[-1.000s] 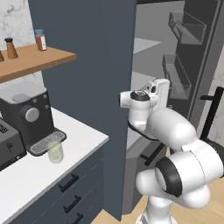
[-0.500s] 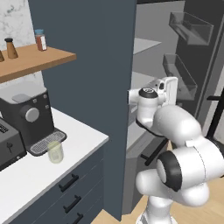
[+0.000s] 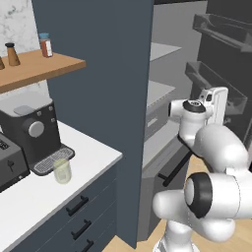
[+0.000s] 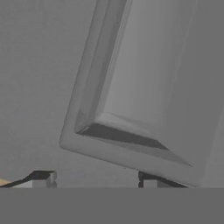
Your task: Grab a lemon wedge from the fridge and one ice cube from the ice bowl, and put them in the glass of lemonade.
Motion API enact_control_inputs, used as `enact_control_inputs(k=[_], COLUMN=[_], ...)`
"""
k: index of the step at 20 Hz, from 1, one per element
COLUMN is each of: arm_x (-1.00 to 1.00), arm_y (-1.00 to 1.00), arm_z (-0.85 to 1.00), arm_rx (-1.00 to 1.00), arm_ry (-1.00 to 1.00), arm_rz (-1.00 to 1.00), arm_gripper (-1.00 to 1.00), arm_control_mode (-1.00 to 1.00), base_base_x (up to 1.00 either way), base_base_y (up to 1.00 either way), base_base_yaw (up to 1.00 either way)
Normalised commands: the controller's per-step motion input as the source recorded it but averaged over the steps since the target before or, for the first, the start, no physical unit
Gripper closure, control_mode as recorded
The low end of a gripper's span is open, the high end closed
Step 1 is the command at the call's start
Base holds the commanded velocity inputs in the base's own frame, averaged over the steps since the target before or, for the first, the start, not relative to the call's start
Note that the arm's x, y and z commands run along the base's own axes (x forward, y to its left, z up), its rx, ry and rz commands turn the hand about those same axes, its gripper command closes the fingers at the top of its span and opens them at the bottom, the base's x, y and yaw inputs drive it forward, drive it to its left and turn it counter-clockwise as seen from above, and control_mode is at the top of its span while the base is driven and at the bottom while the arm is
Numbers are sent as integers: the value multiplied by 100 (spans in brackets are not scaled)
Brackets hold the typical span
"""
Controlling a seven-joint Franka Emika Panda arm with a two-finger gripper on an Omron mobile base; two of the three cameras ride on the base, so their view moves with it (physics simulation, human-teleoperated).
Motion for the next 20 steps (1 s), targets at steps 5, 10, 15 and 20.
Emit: enact_control_inputs(k=[5, 10, 15, 20], arm_x=[0, 1, 17, 17], arm_y=[-76, -62, -57, -40], arm_z=[0, 1, 0, 7], arm_rx=[3, 1, 3, 5], arm_ry=[1, 0, 0, -1], arm_rz=[-2, 0, 0, 0], arm_gripper=[-100, -100, -100, -100], arm_control_mode=[-100, -100, -100, -100], base_base_x=[0, 0, 0, 0], base_base_y=[0, 0, 0, 0], base_base_yaw=[0, 0, 0, 0])
